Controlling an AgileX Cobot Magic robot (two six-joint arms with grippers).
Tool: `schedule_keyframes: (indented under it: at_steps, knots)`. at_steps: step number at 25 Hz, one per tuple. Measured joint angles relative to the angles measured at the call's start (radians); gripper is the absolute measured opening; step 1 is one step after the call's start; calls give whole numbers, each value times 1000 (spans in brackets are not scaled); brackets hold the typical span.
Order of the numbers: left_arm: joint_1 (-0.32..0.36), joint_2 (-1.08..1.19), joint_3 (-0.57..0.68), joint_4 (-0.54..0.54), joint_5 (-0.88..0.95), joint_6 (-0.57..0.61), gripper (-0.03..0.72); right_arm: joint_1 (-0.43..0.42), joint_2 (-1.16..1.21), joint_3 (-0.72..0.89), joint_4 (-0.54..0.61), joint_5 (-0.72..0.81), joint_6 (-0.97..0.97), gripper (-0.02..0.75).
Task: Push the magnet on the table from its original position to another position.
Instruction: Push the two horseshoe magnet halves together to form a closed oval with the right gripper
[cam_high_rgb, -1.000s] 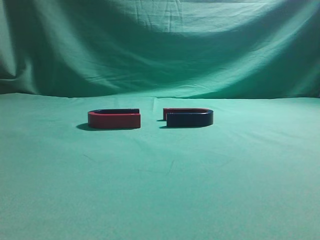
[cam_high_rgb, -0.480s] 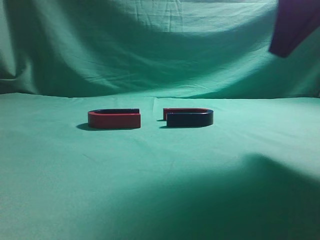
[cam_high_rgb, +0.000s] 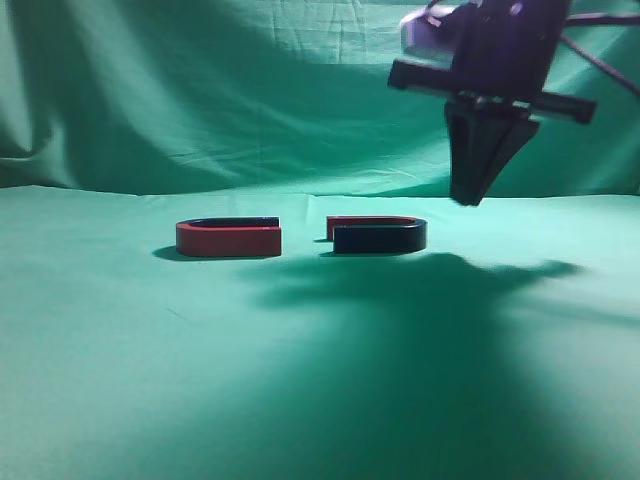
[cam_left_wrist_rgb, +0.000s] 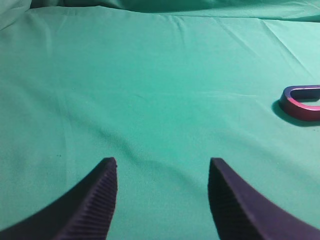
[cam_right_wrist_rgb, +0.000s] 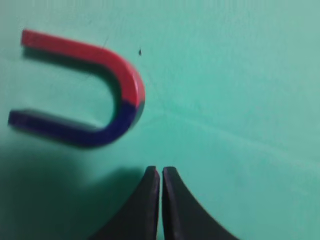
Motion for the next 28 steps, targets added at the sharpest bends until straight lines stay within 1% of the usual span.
schedule_keyframes:
  at_steps: [6, 10, 14, 22, 28]
  knots:
    - [0, 0, 0, 0, 0, 0, 372, 15, 146, -139, -14, 13, 24, 0]
    - [0, 0, 0, 0, 0, 0, 372, 15, 199, -193, -17, 33, 29, 0]
    - [0, 0, 0, 0, 0, 0, 372, 23, 206, -207, -19, 37, 34, 0]
    - [0, 0, 0, 0, 0, 0, 372, 75, 213, -215, 5, 17, 37, 0]
    - [0, 0, 0, 0, 0, 0, 372, 91, 224, -285, -3, 40, 38, 0]
